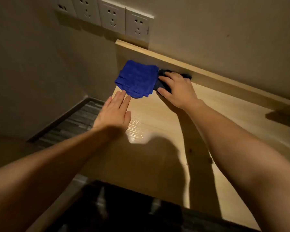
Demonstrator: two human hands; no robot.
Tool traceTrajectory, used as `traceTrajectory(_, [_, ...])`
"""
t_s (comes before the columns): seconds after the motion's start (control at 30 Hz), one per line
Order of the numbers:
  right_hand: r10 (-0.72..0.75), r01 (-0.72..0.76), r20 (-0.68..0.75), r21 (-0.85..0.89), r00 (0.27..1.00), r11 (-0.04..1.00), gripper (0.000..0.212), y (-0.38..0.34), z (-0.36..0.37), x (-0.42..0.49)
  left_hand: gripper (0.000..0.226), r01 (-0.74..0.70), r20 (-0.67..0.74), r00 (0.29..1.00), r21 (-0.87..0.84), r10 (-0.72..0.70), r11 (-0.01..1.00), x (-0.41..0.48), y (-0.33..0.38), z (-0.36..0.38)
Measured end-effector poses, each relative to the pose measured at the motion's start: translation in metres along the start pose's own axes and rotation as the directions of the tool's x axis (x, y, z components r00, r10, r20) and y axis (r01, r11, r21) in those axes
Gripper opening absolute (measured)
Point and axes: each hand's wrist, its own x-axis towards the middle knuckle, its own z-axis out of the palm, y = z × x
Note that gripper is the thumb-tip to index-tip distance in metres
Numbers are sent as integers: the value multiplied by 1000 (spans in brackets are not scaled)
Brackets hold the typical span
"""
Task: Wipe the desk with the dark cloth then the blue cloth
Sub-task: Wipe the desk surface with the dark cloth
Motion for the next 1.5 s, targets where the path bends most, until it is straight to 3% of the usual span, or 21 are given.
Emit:
traceTrajectory(0.1, [-120, 122, 32, -75, 992, 990, 59, 17, 3, 15, 65, 18, 20, 1000, -26, -17, 999, 5, 0, -1])
traceTrajectory(0.2, [-133, 133, -4, -65, 991, 989, 56, 24, 16, 11, 65, -6, 13, 1000, 4, 6, 1000, 4, -1, 1])
traceTrajectory(0.6, [99, -99, 59, -3, 993, 995, 62, -5, 38, -26, 66, 17, 7, 1000, 9, -17, 1000, 5, 0, 0])
traceTrajectory(0.87, [147, -147, 37, 4, 988, 989, 59, -61, 52, -74, 64, -52, -55, 997, -48, 49, 997, 0, -6, 7])
traceTrajectory(1.07, [119, -120, 57, 26, 991, 992, 64, -108, 58, -101, 55, -88, -141, 989, -322, 44, 943, -4, -16, 5])
traceTrajectory(1.33, [2, -4, 71, 26, 997, 1000, 67, -157, 68, -113, 59, -25, -63, 998, -714, -29, 699, -11, -23, -6])
traceTrajectory(1.4, [-55, 46, 87, 99, 995, 994, 66, -162, 64, -117, 60, -9, -42, 998, -767, -36, 642, -10, -24, -10])
traceTrajectory(1.5, [-41, 37, 5, 348, 999, 937, 60, -158, 50, -133, 62, -101, -145, 989, -655, 6, 749, -12, -22, -11])
